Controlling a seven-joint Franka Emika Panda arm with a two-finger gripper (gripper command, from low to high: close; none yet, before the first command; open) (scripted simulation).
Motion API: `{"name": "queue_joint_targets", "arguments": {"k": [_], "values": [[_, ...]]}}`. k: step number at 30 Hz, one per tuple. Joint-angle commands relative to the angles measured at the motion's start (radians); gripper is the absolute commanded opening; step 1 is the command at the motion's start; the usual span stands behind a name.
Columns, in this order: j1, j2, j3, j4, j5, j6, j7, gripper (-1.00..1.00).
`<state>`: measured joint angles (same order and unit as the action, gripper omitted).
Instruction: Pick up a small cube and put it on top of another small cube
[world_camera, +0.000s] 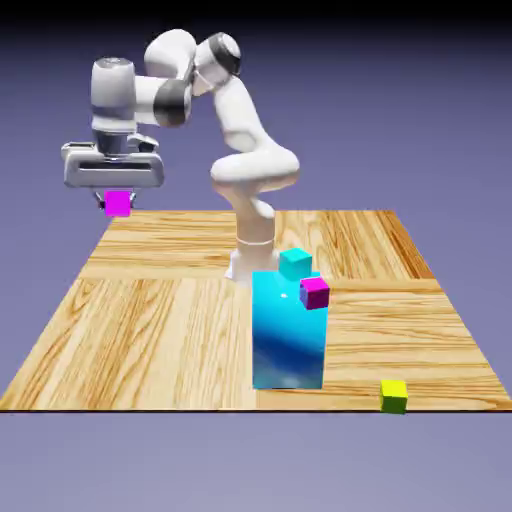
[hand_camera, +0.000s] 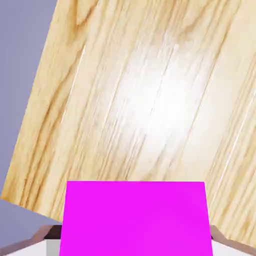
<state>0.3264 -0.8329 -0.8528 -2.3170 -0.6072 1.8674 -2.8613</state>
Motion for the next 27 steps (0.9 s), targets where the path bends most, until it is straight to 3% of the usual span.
{"name": "queue_joint_targets", "arguments": {"k": [1,27], "values": [[-0.035,-0.013,0.036,0.016,0.036,-0.014,0.001,-1.0],[-0.951,-0.347,0.979,0.425,0.907,-0.356,0.038,-1.0]]}}
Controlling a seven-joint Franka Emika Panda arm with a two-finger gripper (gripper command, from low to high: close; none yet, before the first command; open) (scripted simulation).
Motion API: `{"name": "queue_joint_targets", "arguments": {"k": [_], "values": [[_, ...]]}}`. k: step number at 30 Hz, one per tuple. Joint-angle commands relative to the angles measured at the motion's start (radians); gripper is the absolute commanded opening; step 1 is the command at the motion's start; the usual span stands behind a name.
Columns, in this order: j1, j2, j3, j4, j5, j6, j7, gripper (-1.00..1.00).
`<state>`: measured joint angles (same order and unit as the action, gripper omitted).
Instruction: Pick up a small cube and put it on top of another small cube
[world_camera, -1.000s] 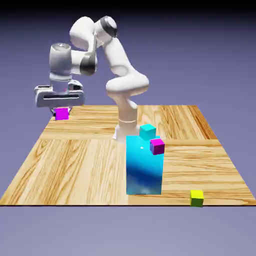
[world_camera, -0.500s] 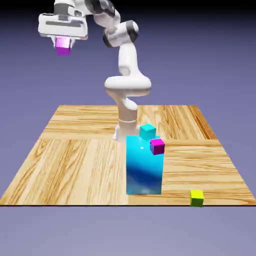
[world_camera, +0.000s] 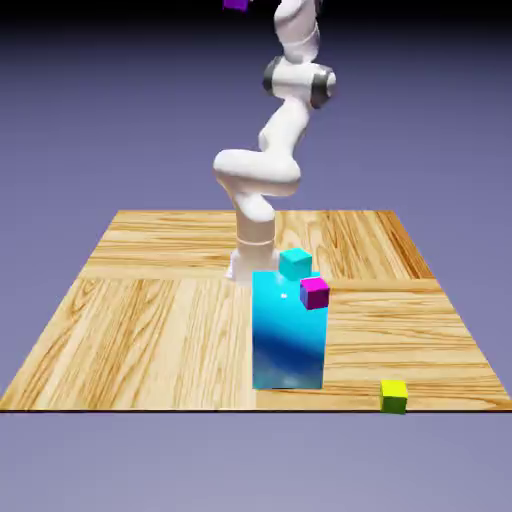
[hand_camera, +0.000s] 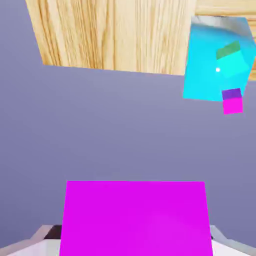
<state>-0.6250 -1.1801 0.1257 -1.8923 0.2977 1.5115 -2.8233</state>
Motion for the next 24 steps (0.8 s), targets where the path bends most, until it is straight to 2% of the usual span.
{"name": "queue_joint_targets", "arguments": {"k": [1,24], "values": [[-0.035,-0.013,0.036,0.016,0.035,-0.014,0.002,-1.0],[-0.846,-0.309,0.87,0.378,0.806,-0.317,0.035,-1.0]]}}
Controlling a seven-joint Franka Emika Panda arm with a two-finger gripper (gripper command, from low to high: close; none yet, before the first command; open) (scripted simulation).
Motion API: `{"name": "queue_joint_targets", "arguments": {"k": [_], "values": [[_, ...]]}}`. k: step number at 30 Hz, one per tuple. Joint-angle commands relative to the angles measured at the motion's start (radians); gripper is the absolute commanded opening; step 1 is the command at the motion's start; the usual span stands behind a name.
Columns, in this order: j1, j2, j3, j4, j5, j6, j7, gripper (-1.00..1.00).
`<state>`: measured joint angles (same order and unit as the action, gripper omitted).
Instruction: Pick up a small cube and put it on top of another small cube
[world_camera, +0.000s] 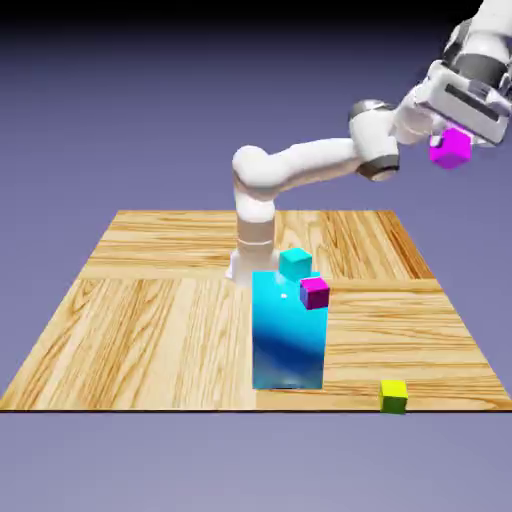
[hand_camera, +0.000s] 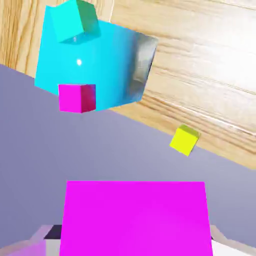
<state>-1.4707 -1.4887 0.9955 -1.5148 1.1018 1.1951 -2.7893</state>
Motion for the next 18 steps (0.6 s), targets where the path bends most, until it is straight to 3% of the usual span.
{"name": "queue_joint_targets", "arguments": {"k": [1,12,16,17,18], "values": [[-0.035,-0.013,0.036,0.016,0.035,-0.014,0.002,-1.0],[-0.414,-0.156,0.433,0.181,0.401,-0.153,0.016,-1.0],[-0.333,-0.24,0.501,0.066,0.454,-0.08,-0.007,-1.0],[-0.333,-0.24,0.501,0.066,0.454,-0.08,-0.007,1.0],[-0.333,-0.24,0.501,0.066,0.454,-0.08,-0.007,1.0]]}}
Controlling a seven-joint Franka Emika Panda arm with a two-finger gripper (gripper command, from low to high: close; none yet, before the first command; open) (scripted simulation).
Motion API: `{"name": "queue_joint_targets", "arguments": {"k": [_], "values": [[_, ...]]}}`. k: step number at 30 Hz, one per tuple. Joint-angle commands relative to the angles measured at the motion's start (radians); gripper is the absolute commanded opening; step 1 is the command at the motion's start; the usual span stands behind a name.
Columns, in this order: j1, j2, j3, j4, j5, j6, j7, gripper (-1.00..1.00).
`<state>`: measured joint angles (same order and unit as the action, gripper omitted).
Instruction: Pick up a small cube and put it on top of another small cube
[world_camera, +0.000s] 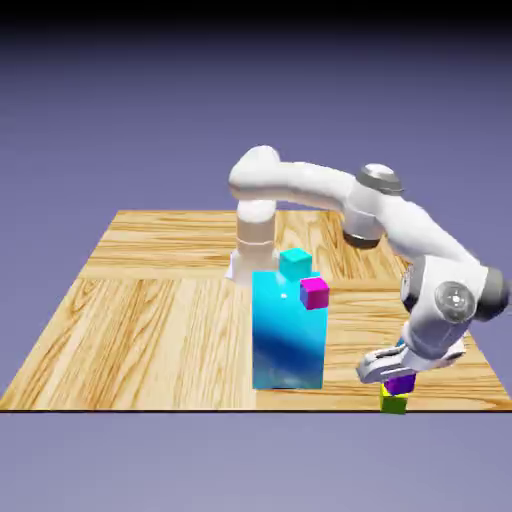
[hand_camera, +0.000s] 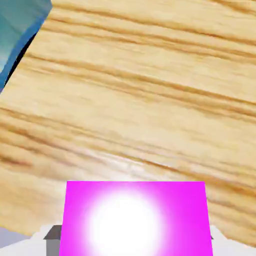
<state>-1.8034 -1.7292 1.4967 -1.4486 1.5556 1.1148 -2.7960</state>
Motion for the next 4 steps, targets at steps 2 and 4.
{"name": "queue_joint_targets", "arguments": {"k": [2,4], "values": [[-0.051,0.053,-0.043,0.072,-0.033,-0.046,0.015,1.0],[-0.085,0.088,-0.071,0.12,-0.055,-0.076,0.024,1.0]]}}
